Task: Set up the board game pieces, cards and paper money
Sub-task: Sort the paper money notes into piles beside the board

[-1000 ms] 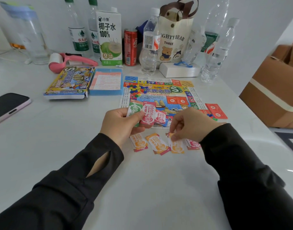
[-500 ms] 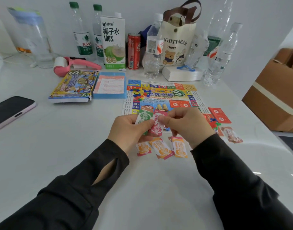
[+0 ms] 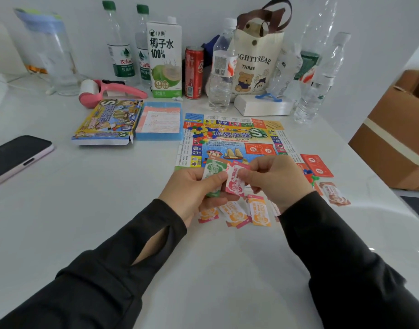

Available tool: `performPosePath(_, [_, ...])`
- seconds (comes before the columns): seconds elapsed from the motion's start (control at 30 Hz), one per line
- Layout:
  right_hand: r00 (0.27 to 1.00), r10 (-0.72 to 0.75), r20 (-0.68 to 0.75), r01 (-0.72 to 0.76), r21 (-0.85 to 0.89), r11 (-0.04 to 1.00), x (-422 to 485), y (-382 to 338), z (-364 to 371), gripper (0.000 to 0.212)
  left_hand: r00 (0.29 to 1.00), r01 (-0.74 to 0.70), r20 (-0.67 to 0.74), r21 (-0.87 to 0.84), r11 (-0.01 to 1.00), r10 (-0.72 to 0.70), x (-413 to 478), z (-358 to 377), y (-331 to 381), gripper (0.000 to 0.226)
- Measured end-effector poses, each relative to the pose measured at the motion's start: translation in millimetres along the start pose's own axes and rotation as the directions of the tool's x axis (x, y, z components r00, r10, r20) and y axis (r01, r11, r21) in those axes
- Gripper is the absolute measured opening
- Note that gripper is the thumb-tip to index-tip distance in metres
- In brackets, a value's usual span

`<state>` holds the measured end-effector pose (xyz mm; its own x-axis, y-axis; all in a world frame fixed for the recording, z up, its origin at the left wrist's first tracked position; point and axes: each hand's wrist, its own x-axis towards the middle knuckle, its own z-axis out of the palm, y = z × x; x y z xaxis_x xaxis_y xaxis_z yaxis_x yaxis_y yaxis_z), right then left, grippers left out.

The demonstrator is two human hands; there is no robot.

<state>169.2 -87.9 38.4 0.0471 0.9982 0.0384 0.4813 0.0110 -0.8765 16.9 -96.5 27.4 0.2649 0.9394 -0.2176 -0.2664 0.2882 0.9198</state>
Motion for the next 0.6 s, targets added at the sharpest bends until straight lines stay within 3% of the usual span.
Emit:
performPosePath(0.23, [1.000, 0.017, 0.001, -0.017, 0.034, 0.999, 1.7, 0.3, -3.9, 0.025, 0.992, 0.126, 0.030, -0.136, 0.983, -0.123, 0.8, 0.5, 3.3, 0.015])
performPosePath(0.6, [0.981, 0.107, 0.161, -0.140, 0.215, 0.967, 3.9, 5.2, -1.9, 0.033, 0.984, -0.095, -0.127, 0.226, 0.969, 0.126, 2.7, -3.4, -2.0, 0.018])
